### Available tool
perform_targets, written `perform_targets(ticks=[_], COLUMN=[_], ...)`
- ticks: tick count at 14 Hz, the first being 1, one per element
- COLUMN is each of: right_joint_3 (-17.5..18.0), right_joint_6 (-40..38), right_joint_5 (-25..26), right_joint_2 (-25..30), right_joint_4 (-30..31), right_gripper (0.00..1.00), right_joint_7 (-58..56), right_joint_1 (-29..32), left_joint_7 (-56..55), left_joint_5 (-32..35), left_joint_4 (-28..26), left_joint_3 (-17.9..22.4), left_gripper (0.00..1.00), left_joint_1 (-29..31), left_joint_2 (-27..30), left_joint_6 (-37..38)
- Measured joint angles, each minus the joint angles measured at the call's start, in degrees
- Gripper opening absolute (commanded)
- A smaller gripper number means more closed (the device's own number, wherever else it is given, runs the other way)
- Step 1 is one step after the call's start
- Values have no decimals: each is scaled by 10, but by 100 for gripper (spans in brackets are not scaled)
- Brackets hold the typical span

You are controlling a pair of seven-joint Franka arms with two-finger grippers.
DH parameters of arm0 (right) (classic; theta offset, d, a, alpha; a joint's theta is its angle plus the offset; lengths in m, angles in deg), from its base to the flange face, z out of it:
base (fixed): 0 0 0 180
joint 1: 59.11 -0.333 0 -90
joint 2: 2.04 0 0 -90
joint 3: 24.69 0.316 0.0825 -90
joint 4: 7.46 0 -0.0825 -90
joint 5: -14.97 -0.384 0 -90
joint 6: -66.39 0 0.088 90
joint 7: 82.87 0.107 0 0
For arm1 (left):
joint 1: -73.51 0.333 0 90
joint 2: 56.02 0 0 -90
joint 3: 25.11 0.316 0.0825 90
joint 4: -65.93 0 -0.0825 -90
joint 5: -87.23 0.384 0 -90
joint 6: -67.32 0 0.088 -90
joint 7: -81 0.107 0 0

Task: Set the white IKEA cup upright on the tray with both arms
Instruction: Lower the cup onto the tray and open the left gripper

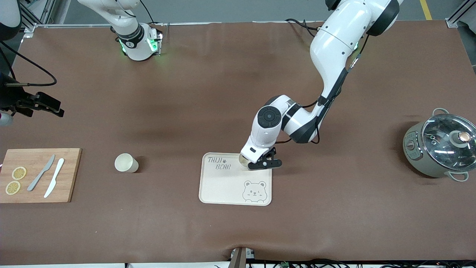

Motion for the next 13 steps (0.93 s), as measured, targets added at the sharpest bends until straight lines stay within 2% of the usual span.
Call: perform_targets(ticks=[7, 9, 13], right_joint_3=[0, 0, 0], right_joint_6=[-1, -1, 0], right_joint_5=[0, 0, 0], right_joint_2=[0, 0, 0], right_joint_4=[0, 0, 0], right_gripper=[100, 100, 100], right_joint_7=[0, 0, -1], right_joint_1=[0, 0, 0], left_joint_7=[0, 0, 0], left_joint_5=[0, 0, 0], left_joint_4=[0, 6, 20], left_joint_3=[0, 0, 0], left_gripper=[47, 61, 62], left_joint_1=[-2, -2, -2], left_joint_2=[0, 1, 2], left_joint_6=[0, 0, 0])
